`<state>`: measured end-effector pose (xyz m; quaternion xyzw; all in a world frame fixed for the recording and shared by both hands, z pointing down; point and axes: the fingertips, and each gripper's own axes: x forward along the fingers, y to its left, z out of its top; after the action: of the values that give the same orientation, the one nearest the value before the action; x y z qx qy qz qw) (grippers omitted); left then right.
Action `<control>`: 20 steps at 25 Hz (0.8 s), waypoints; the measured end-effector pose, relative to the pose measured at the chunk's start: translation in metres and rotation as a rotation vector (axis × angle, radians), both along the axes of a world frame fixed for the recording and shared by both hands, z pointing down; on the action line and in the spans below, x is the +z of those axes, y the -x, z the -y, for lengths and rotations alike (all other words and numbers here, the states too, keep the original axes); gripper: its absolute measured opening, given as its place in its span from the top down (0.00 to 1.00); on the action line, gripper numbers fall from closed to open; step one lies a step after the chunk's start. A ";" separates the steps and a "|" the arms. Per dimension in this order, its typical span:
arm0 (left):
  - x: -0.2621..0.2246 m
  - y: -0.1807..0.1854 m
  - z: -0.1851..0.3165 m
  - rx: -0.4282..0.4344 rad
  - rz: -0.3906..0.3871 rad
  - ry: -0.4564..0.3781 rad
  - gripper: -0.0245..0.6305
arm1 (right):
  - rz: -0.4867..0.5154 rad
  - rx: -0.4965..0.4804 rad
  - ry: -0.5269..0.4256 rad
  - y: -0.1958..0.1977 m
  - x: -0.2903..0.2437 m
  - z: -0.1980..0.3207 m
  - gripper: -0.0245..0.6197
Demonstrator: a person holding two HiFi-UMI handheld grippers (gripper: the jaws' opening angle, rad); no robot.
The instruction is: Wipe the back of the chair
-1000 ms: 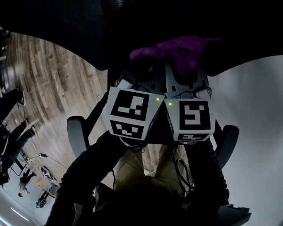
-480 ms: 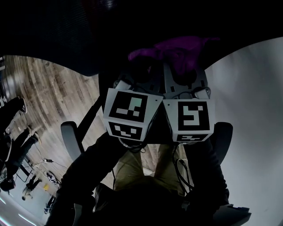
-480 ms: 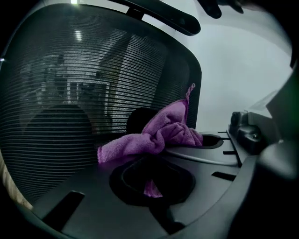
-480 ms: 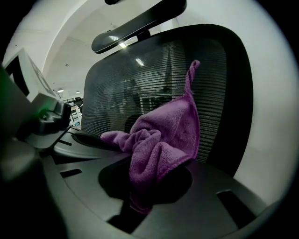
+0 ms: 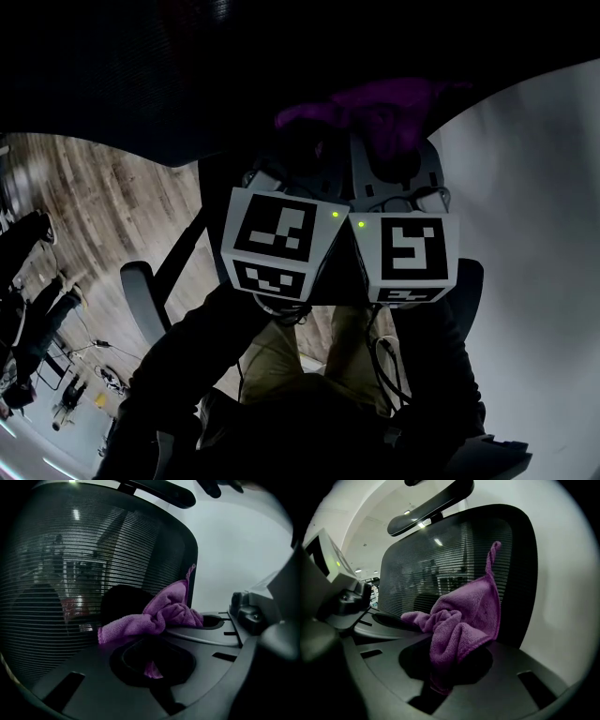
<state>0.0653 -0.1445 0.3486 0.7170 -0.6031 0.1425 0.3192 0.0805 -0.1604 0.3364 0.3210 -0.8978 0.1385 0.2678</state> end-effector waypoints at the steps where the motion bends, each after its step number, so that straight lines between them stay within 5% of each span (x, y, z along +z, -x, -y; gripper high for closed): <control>1: 0.002 0.001 0.002 0.002 -0.001 -0.001 0.97 | -0.001 0.002 0.000 0.001 0.002 0.002 0.86; 16: 0.033 -0.042 0.015 0.041 -0.006 -0.012 0.97 | -0.009 0.037 -0.012 -0.042 0.033 0.014 0.86; 20: 0.019 -0.077 0.029 0.052 -0.002 -0.017 0.97 | -0.006 0.046 -0.016 -0.078 0.019 0.027 0.86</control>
<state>0.1426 -0.1731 0.3678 0.7354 -0.5851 0.1450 0.3096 0.1584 -0.1875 0.3553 0.3442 -0.8905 0.1364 0.2646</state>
